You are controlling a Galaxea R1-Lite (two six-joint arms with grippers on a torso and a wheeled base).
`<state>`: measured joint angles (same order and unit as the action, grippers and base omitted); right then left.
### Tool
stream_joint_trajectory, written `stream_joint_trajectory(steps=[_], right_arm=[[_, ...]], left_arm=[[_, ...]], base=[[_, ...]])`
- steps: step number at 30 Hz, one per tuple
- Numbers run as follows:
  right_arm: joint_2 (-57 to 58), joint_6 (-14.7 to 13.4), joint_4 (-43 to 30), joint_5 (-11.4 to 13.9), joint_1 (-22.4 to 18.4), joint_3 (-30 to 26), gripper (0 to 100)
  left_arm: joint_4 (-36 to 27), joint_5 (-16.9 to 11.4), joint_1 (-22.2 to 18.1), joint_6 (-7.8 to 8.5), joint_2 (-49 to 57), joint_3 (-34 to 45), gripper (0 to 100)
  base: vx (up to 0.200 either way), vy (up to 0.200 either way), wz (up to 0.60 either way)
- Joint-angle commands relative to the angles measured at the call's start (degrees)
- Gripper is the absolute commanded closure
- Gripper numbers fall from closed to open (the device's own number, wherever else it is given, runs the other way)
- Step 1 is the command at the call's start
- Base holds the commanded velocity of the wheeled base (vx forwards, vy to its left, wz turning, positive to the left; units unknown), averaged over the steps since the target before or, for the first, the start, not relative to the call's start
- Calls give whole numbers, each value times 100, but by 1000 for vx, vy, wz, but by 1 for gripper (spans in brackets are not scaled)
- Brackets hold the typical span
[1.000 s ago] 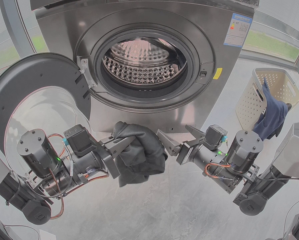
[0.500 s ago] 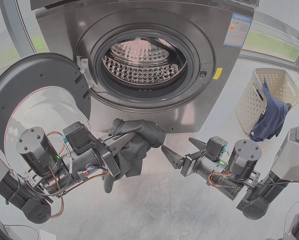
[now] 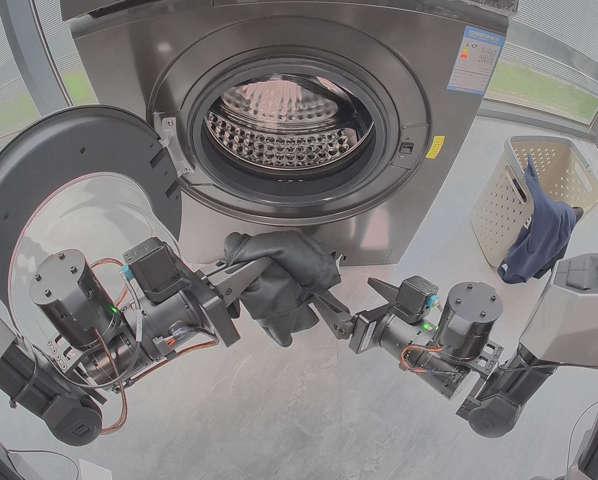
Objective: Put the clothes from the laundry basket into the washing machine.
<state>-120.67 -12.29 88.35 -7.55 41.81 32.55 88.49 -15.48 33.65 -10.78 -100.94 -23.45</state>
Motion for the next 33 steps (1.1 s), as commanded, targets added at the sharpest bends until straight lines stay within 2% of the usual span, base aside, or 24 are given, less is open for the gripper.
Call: stream_joint_trajectory(steps=[1,3,12,15,22,29,33], right_arm=[[-228,25,-2,-1,-7,208,0],[-351,95,-2,8,-68,560,0],[-492,148,-2,34,11,498,0],[-501,174,-2,113,29,480,0],[-703,218,-2,131,64,806,0],[-800,253,7,113,64,1359,0],[-615,244,7,78,-33,1403,0]], left_arm=[[1,1,19,-12,30,-28,100],[1,1,19,-12,22,-10,100],[1,10,10,-21,13,-36,100],[1,19,19,-12,4,-36,100],[1,28,19,-21,13,-28,100],[1,45,72,-21,-40,43,100],[1,45,72,-21,-49,52,100]], base=[[0,0,0],[0,0,0],[0,0,0],[0,0,0],[0,0,0],[0,0,0],[0,0,0]])
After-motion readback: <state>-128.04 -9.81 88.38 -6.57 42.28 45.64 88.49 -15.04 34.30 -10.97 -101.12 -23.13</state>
